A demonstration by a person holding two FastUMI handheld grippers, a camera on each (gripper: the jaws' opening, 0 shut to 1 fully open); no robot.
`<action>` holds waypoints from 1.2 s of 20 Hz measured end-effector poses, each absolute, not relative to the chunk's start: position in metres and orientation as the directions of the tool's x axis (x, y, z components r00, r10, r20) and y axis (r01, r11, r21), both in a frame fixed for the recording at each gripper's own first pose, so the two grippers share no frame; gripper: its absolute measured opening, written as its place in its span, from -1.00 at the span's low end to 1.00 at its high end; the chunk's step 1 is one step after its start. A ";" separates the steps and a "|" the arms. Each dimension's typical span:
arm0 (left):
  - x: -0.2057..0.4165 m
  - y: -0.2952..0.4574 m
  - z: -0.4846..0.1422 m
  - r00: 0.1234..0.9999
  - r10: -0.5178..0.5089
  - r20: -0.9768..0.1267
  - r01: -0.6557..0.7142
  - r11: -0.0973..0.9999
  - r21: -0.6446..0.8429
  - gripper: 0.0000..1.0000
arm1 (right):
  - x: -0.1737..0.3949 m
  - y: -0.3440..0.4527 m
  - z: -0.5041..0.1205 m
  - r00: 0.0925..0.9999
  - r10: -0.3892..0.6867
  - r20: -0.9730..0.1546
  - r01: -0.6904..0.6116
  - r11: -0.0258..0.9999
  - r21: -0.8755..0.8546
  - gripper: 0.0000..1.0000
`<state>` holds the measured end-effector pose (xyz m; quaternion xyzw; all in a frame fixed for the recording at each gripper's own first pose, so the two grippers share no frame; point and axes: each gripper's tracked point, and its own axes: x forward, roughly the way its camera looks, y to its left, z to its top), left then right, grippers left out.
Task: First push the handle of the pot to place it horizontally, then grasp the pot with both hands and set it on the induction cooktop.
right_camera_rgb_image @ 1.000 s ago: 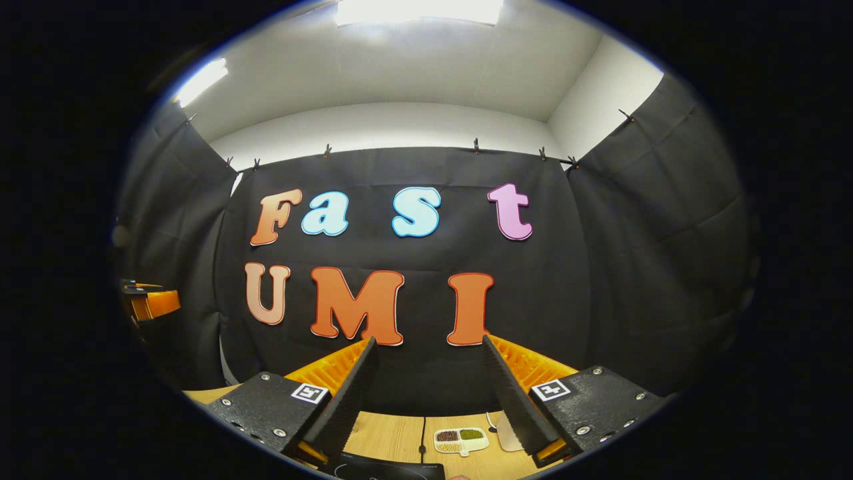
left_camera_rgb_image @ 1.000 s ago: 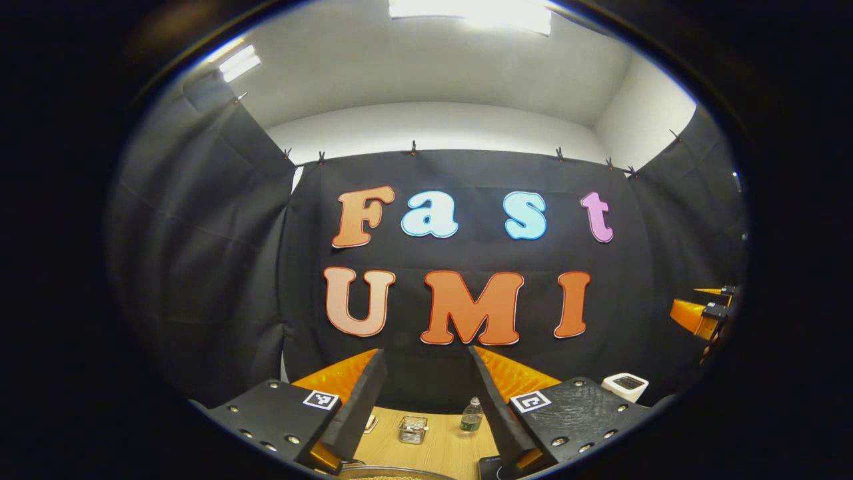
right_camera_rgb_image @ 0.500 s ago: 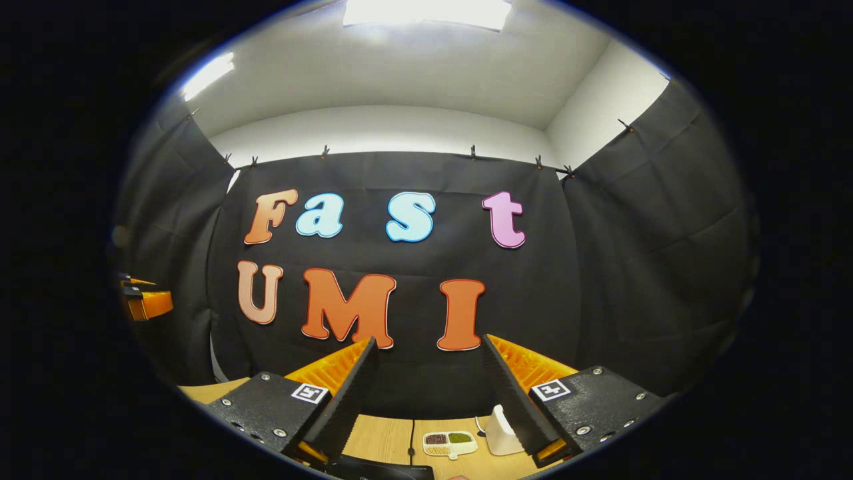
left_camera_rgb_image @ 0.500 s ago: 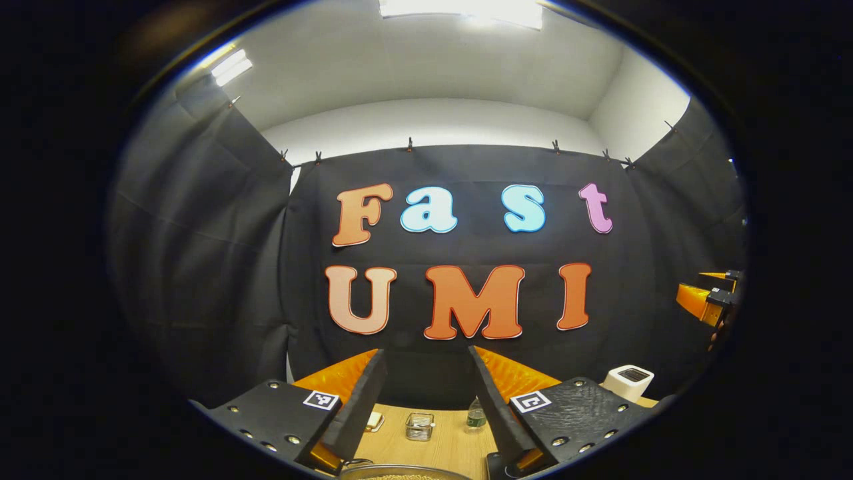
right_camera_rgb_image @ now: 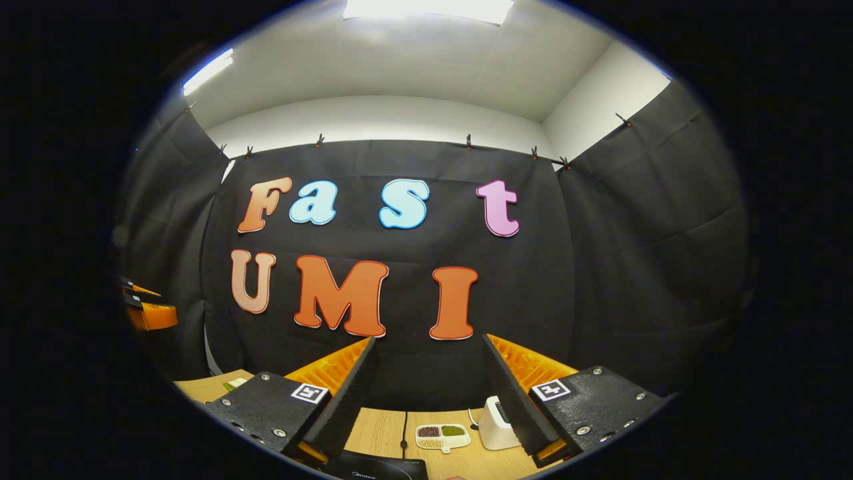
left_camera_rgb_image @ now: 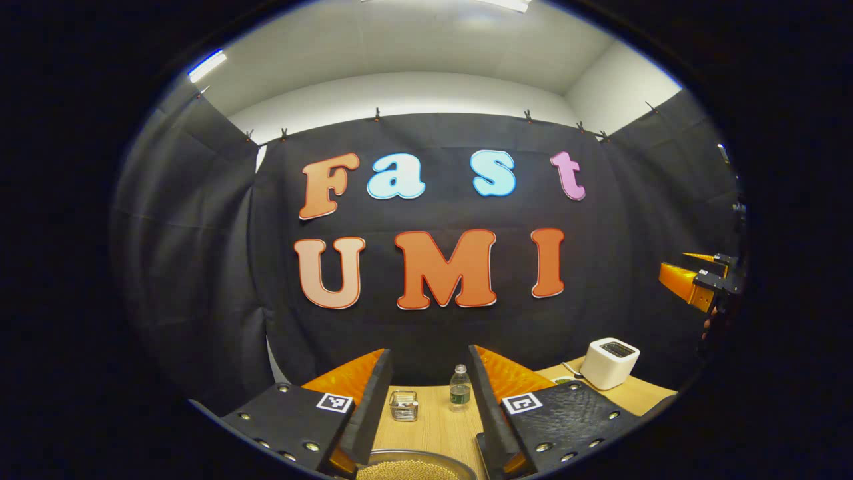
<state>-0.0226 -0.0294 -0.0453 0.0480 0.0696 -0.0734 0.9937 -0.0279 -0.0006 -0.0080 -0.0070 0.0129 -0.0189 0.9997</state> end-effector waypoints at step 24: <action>-0.186 -0.046 -0.343 0.234 -0.124 -0.964 0.372 0.928 -0.029 -0.94 | -0.033 -0.045 -0.087 0.971 -0.138 -0.197 0.132 0.990 -0.041 0.91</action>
